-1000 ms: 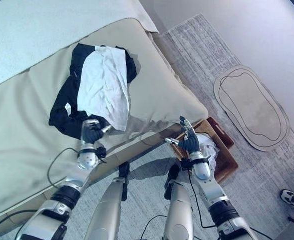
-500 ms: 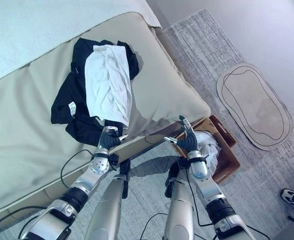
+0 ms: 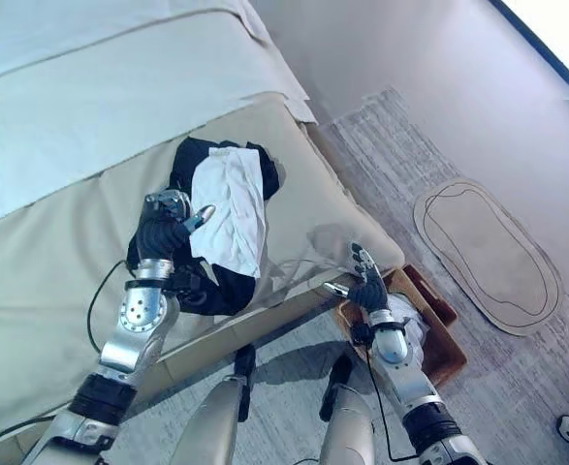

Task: Pick up clothes into the bucket

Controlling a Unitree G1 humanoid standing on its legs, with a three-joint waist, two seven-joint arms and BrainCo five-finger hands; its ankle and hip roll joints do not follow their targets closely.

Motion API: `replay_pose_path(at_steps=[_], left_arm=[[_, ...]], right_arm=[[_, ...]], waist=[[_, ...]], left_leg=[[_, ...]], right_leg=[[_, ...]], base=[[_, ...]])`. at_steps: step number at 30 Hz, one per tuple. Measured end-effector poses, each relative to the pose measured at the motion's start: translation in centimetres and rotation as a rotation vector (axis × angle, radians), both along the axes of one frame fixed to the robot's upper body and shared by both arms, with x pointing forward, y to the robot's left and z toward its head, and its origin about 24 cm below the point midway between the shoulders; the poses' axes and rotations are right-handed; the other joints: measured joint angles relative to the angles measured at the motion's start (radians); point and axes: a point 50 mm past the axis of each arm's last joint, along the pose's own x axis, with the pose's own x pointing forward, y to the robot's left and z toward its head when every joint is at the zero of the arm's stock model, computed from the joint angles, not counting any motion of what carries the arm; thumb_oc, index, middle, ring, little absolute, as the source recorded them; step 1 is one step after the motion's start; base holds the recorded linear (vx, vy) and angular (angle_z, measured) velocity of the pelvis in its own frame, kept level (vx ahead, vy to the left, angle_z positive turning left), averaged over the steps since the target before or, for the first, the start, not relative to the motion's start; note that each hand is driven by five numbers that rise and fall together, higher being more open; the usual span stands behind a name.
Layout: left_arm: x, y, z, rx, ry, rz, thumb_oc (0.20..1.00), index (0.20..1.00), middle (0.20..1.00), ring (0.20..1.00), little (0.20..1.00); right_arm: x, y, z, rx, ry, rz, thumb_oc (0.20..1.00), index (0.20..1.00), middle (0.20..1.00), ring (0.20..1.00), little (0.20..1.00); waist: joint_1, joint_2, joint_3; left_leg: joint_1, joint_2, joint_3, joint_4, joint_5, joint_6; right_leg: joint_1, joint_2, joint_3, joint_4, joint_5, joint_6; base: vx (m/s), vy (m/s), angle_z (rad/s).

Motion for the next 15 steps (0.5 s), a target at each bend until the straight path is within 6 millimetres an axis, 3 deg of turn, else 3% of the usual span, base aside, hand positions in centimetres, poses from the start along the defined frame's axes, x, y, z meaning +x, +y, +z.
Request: replay_pose_path(at_steps=[7, 10, 11, 12, 15], left_arm=[[0.8, -0.3, 6.0, -0.011, -0.212, -0.038, 0.200, 0.200, 0.200, 0.200, 0.200], [0.9, -0.6, 7.1, -0.009, -0.248, -0.051, 0.200, 0.200, 0.200, 0.200, 0.200], [0.9, -0.7, 7.1, -0.009, -0.248, -0.051, 0.467, 0.467, 0.467, 0.467, 0.467], [0.9, -0.6, 7.1, -0.007, -0.246, -0.050, 1.000, 1.000, 1.000, 1.000, 1.000], [0.9, -0.5, 6.6, -0.006, -0.229, -0.043, 1.000, 1.000, 1.000, 1.000, 1.000]], right_arm=[[-1.2, -0.8, -1.5, -0.014, 0.079, 0.014, 1.000, 1.000, 1.000, 1.000, 1.000], [-1.8, -0.9, -2.3, -0.030, 0.122, 0.030, 1.000, 1.000, 1.000, 1.000, 1.000], [-1.9, -1.0, -2.5, -0.030, 0.129, 0.032, 1.000, 1.000, 1.000, 1.000, 1.000], [-2.2, -1.0, -2.7, -0.032, 0.141, 0.036, 1.000, 1.000, 1.000, 1.000, 1.000], [-2.3, -1.1, -3.1, -0.035, 0.159, 0.039, 1.000, 1.000, 1.000, 1.000, 1.000]], waist=[[-0.003, 0.022, -0.060], [-0.006, 0.033, -0.094], [-0.007, 0.035, -0.101], [-0.009, 0.038, -0.106], [-0.018, 0.039, -0.107]], left_leg=[[0.078, 0.007, 0.005, -0.053, 0.012, -0.001], [0.122, 0.009, 0.016, -0.079, 0.012, -0.001], [0.125, 0.010, 0.016, -0.085, 0.013, -0.001], [0.137, 0.011, 0.017, -0.088, 0.013, -0.002], [0.146, 0.013, 0.016, -0.091, 0.013, -0.002]], right_leg=[[0.081, 0.016, -0.006, -0.065, 0.017, 0.006], [0.118, 0.020, -0.005, -0.090, 0.021, 0.009], [0.121, 0.021, -0.006, -0.095, 0.022, 0.010], [0.133, 0.023, -0.006, -0.099, 0.022, 0.011], [0.145, 0.028, -0.006, -0.107, 0.022, 0.011]], base=[[0.07, -0.001, -0.03], [0.06, 0.005, -0.07], [0.04, 0.006, -0.07], [0.04, 0.010, -0.02], [0.00, 0.000, 0.00]])
